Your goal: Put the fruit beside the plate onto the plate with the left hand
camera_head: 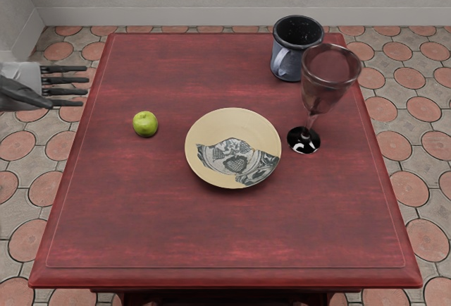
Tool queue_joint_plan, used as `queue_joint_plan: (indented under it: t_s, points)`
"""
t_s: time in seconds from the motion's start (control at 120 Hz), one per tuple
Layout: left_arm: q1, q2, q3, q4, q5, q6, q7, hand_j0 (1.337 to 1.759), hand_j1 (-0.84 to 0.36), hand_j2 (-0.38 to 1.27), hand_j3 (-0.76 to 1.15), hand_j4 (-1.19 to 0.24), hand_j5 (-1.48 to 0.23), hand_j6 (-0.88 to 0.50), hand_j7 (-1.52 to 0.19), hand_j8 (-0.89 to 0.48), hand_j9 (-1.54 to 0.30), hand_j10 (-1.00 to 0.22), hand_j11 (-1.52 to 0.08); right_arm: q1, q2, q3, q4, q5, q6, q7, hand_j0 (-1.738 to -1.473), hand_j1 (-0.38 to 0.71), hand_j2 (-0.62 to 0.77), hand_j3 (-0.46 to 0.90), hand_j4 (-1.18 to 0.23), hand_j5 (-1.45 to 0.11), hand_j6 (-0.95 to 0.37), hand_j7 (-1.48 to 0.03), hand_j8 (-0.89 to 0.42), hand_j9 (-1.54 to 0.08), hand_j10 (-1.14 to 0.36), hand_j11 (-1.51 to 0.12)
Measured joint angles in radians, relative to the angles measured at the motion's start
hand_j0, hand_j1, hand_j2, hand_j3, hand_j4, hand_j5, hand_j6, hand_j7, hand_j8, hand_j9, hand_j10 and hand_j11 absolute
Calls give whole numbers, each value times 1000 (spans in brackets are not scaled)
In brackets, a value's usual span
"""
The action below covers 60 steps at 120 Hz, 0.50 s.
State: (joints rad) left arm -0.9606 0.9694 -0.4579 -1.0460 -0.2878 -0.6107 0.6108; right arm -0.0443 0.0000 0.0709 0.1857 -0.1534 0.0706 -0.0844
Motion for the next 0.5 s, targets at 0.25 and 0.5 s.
queue_joint_plan:
  t_s: [0.25, 0.5]
  points:
    - [-97, -166, 38, -1, 274, -1, 0, 1658, 343, 1, 0, -3, -7, -2, -7, -3, -7, -4, -7, 0, 0, 0, 0, 0, 0, 0, -1658, -325, -4, 0, -20, -26, -20, -26, -20, -26, -20, -26]
    - [-449, -262, 340, -7, 637, -1, 0, 1658, 347, 0, 0, -2, -2, -2, -2, -2, -2, -2, -2, 0, 0, 0, 0, 0, 0, 0, -1658, -325, -4, 0, -20, -26, -20, -26, -20, -26, -20, -26]
